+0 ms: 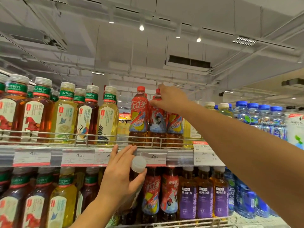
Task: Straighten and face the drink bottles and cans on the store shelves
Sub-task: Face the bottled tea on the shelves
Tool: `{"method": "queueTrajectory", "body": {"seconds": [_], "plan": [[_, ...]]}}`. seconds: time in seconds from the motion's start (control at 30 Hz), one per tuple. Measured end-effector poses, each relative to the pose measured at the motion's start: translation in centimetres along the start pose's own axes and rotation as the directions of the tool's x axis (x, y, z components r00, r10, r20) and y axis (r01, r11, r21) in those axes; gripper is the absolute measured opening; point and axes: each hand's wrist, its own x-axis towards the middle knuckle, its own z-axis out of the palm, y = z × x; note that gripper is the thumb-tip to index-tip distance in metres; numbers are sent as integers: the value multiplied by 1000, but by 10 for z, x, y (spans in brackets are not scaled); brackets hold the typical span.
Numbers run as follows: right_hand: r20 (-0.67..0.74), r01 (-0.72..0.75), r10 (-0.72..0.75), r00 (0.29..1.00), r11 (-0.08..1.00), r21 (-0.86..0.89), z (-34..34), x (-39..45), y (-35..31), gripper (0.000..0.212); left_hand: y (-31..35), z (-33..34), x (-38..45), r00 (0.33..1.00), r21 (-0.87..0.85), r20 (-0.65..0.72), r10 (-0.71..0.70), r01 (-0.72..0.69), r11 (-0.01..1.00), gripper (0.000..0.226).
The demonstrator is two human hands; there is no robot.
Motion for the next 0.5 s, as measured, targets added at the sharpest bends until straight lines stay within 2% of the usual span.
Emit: {"method": "queueTrajectory", "body": {"seconds": [0.1,0.17,0.23,0.33,0.43,0.5], "plan": [[-135,5,4,991,998,63,-6,-15,7,65,1,-1,0,1000,12,16,-9,9,1000,62],[-294,-16,57,954,990,142,-9,-29,18,47,2,-2,0,1000,10,24,-16,16,1000,63],[-364,-79,161,917,970,230,-8,-47,33,29,3,-3,0,999,1,33,-33,33,999,65],[-265,-236,313,912,929,286,3,-77,51,28,5,-7,2,998,-25,29,-55,55,998,67],[-69,-304,325,943,927,221,20,-100,55,42,7,-9,3,998,-34,22,-60,60,998,70],[0,-308,314,949,932,192,30,-105,53,50,9,-10,4,998,-32,20,-59,59,998,71]]}}
